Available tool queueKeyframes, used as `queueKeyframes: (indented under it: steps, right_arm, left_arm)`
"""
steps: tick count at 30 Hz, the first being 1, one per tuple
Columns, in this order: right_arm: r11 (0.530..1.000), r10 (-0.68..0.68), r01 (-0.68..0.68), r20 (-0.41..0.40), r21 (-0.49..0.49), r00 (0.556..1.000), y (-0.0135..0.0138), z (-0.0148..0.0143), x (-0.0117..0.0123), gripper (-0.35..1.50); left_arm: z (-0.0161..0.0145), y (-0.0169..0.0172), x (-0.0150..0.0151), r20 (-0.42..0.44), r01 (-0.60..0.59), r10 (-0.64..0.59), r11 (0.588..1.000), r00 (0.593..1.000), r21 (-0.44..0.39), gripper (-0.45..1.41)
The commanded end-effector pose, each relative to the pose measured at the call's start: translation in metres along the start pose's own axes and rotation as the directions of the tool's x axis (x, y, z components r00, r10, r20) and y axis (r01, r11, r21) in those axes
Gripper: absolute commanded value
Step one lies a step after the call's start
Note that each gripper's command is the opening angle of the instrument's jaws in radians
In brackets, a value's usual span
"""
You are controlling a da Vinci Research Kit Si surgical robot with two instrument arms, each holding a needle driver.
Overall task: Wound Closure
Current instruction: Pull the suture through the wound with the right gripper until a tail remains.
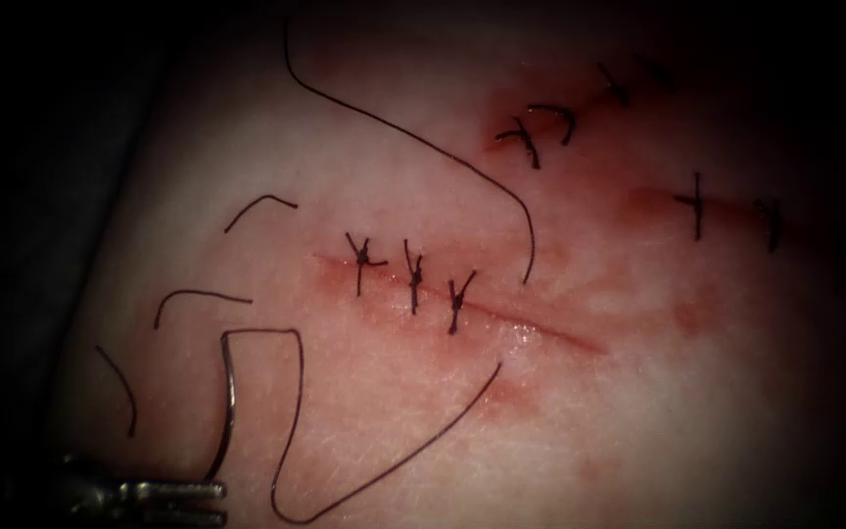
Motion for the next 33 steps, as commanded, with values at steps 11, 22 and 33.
queueKeyframes:
  steps: [11, 22, 33]
  right_arm:
    - [0.935, -0.303, 0.311, 0.073, -0.17, 0.95, 0.0136, 0.0002, -0.0019, 1.3]
    - [0.913, -0.34, 0.36, 0.132, -0.189, 0.931, 0.0179, 0.0034, -0.0056, 1.31]
    - [0.917, -0.327, 0.362, 0.205, -0.165, 0.922, 0.0175, 0.0031, -0.0058, -0.35]
  left_arm:
    - [-0.0005, -0.0051, -0.002, 0.025, -0.002, -0.001, 0.993, 1.0, 0.117, -0.45]
    - [0.0002, -0.0062, -0.0006, -0.006, 0.003, -0.003, 0.994, 1.0, 0.109, -0.45]
    - [0.0008, -0.006, -0.0009, -0.014, -0.001, 0.002, 0.994, 1.0, 0.105, -0.45]
